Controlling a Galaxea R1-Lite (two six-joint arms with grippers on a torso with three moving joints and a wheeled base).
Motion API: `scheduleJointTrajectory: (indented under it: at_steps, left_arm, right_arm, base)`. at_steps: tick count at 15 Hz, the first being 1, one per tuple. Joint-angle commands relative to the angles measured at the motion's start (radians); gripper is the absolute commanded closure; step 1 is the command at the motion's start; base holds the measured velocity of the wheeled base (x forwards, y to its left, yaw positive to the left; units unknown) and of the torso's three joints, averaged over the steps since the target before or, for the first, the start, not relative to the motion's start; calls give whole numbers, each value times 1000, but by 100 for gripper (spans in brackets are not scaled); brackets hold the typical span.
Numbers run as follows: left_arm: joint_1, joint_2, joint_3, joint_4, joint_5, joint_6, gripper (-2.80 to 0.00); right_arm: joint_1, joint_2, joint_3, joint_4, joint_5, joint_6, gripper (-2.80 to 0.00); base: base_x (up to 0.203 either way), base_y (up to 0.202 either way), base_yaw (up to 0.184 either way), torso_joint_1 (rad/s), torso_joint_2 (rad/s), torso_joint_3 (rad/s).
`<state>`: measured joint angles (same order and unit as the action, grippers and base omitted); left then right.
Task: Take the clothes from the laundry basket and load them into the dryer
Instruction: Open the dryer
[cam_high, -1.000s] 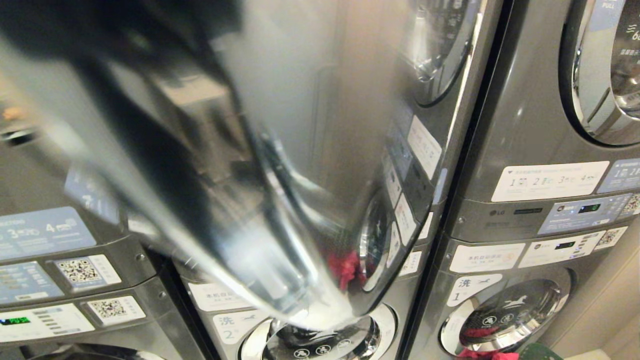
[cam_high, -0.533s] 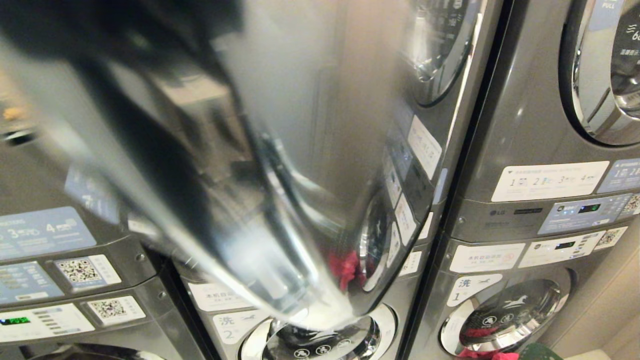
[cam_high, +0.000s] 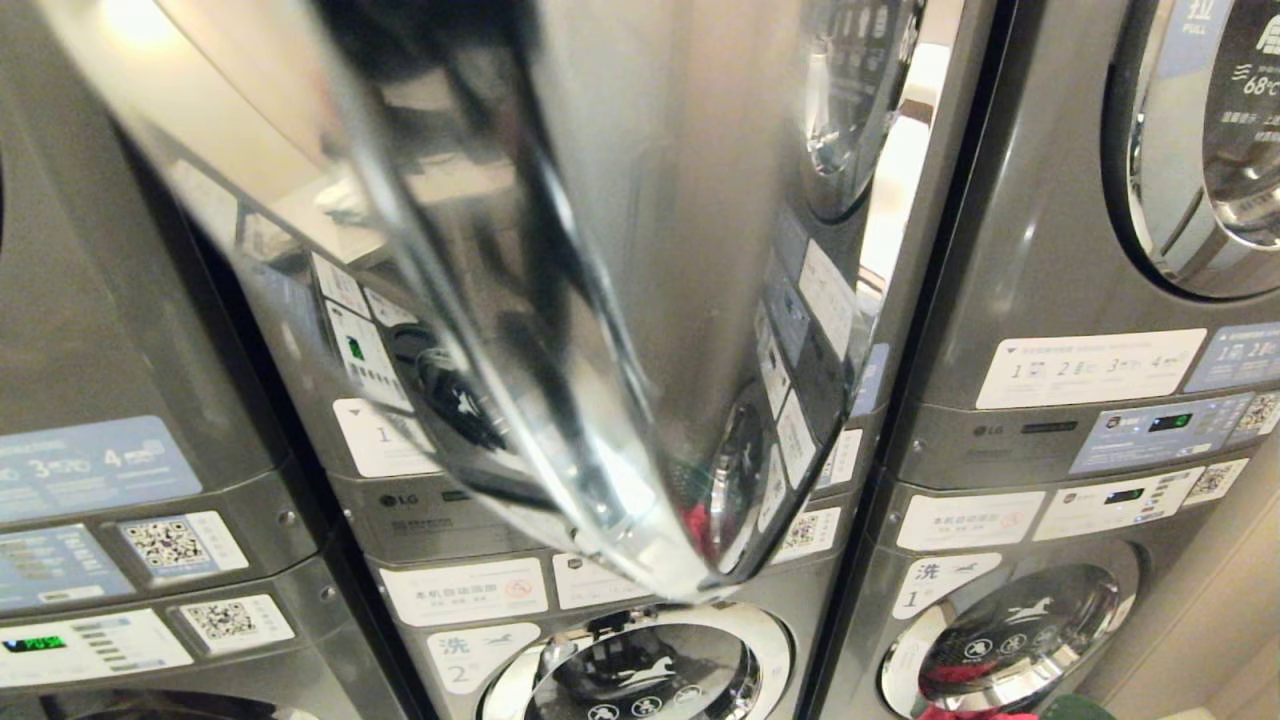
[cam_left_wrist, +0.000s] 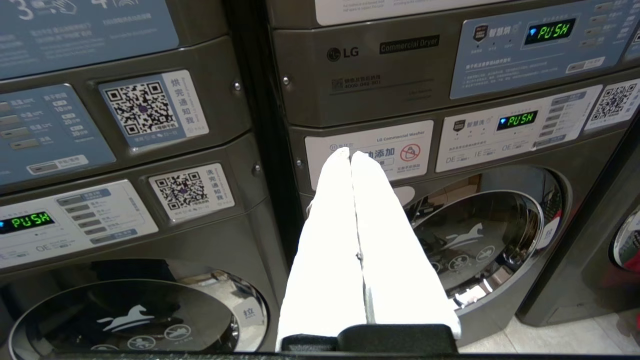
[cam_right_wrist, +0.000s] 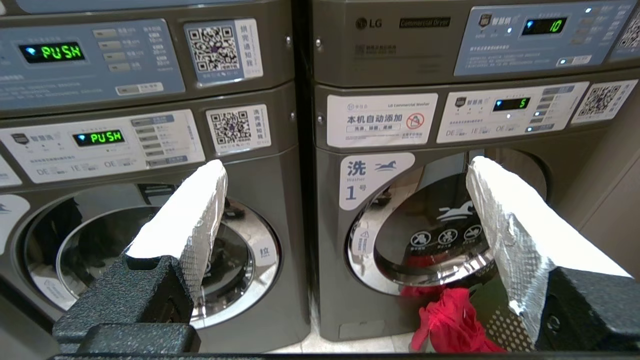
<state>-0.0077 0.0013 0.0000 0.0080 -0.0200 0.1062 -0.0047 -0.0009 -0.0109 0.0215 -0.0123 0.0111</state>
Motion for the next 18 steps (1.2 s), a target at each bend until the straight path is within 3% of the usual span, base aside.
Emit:
scheduleJointTrajectory:
  at_steps: [1,10,14,17,18]
  left_arm:
    - [0,0,0,1,0,1,0]
    - [0,-1,0,0,2,-6,0]
    - [0,-1,-5,6,0,-3,0]
    - [0,4,-58,-22,-85,34,0]
    - [0,21,-138,-21,-179,32,0]
  right_arm:
    - [0,0,0,0,0,0,-280]
    - [0,1,0,0,0,0,-280]
    - [0,1,0,0,0,1,-280]
    - [0,0,2,0,0,1,-280]
    - [0,-1,2,0,0,1,-280]
  base:
    - [0,0,0,0,3,178]
    - [0,0,0,1,0,195]
    - [0,0,0,1,1,40]
    - [0,0,0,0,0,0]
    - [0,0,0,0,0,0]
